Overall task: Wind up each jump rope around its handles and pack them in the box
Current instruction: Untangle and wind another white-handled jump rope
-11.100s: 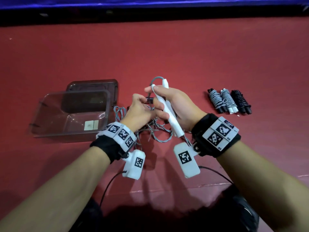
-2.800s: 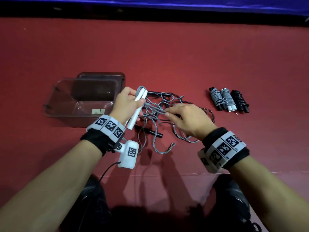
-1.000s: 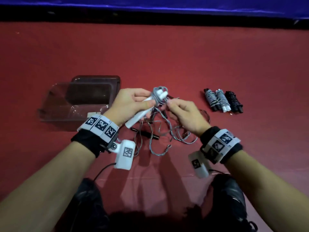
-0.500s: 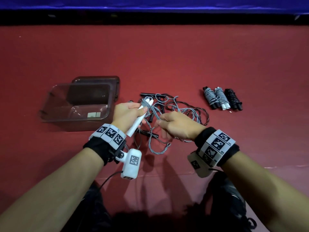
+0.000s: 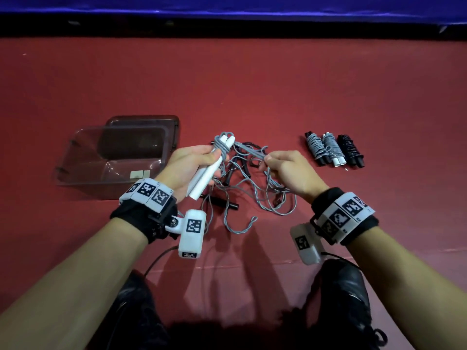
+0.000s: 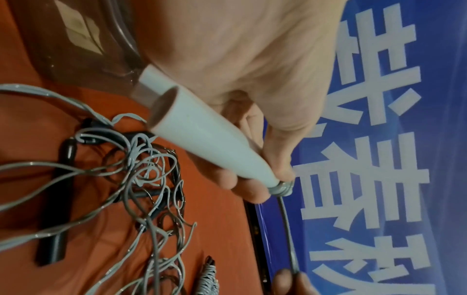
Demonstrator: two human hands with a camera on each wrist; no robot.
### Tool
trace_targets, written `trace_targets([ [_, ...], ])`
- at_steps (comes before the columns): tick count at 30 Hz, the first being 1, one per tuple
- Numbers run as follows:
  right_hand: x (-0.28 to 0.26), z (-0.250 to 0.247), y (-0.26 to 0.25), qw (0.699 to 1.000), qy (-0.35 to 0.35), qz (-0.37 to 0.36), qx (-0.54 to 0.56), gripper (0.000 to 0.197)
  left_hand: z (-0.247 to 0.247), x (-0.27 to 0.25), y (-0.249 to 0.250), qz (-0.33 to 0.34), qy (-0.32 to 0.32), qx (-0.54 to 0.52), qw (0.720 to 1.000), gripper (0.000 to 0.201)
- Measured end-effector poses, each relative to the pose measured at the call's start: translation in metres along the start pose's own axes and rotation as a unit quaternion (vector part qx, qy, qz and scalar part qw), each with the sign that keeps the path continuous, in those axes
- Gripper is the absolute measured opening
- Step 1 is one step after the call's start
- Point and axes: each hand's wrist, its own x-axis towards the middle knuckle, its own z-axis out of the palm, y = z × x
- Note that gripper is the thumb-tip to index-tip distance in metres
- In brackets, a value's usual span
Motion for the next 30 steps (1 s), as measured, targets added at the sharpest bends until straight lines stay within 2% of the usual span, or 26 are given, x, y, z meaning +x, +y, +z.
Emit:
trace_targets([
  [3,-0.008,0.013,-0.003,0.995,-0.1,0.011,0.029,0.037,0.0,0.003,0.0,-0.001,0.039,-0.003,0.999,0.017],
  [7,-0.018,0.023,-0.022,0.985,-0.171,0.003,-0.011,0.035,0.005,-0.001,-0.013,-0.015,0.108,-0.012,0.994,0.023],
  [10,-0.024,0.02,-0.038,0.969,-0.173,-0.073,-0.162,0.033,0.016,-0.003,-0.022,-0.037,0.118,0.034,0.992,0.018],
  [11,-0.026,0.017,-0.043,0.948,-0.162,-0.114,-0.248,0.034,0.018,-0.001,-0.024,-0.018,0.116,0.089,0.989,0.015],
  [12,-0.027,0.013,-0.047,0.916,-0.147,-0.153,-0.342,0.034,0.02,0.0,-0.025,0.022,0.106,0.171,0.979,0.014],
  [13,-0.029,0.008,-0.052,0.879,-0.13,-0.187,-0.418,0.033,0.021,-0.002,-0.023,0.065,0.084,0.27,0.957,0.014],
  [14,-0.031,0.004,-0.057,0.849,-0.117,-0.218,-0.468,0.032,0.023,-0.005,-0.018,0.097,0.046,0.38,0.919,0.012],
  [16,-0.035,-0.002,-0.067,0.818,-0.124,-0.256,-0.5,0.031,0.032,-0.016,-0.006,0.121,-0.066,0.545,0.827,0.014],
  [18,-0.034,-0.005,-0.071,0.817,-0.155,-0.269,-0.487,0.026,0.043,-0.023,0.005,0.135,-0.153,0.61,0.766,0.036],
  [19,-0.031,-0.008,-0.069,0.833,-0.173,-0.261,-0.456,0.026,0.046,-0.026,0.01,0.149,-0.174,0.622,0.749,0.045],
  [20,-0.027,-0.012,-0.065,0.862,-0.188,-0.249,-0.4,0.028,0.046,-0.026,0.014,0.161,-0.193,0.619,0.744,0.048],
  [21,-0.022,-0.016,-0.06,0.9,-0.192,-0.232,-0.315,0.031,0.045,-0.026,0.017,0.163,-0.214,0.587,0.763,0.048],
  [22,-0.019,-0.02,-0.055,0.935,-0.183,-0.21,-0.22,0.032,0.044,-0.027,0.02,0.152,-0.234,0.531,0.8,0.045],
  [24,-0.015,-0.022,-0.047,0.972,-0.14,-0.173,-0.071,0.034,0.04,-0.028,0.024,0.119,-0.251,0.41,0.869,0.034],
  [26,-0.014,-0.02,-0.04,0.982,-0.111,-0.153,0.008,0.039,0.039,-0.031,0.026,0.11,-0.253,0.336,0.901,0.031],
  [27,-0.013,-0.017,-0.038,0.984,-0.098,-0.146,0.028,0.04,0.04,-0.032,0.026,0.113,-0.254,0.311,0.909,0.038],
  [30,-0.01,-0.008,-0.027,0.988,-0.069,-0.105,0.087,0.021,0.04,-0.033,0.029,0.124,-0.214,0.262,0.933,0.053],
])
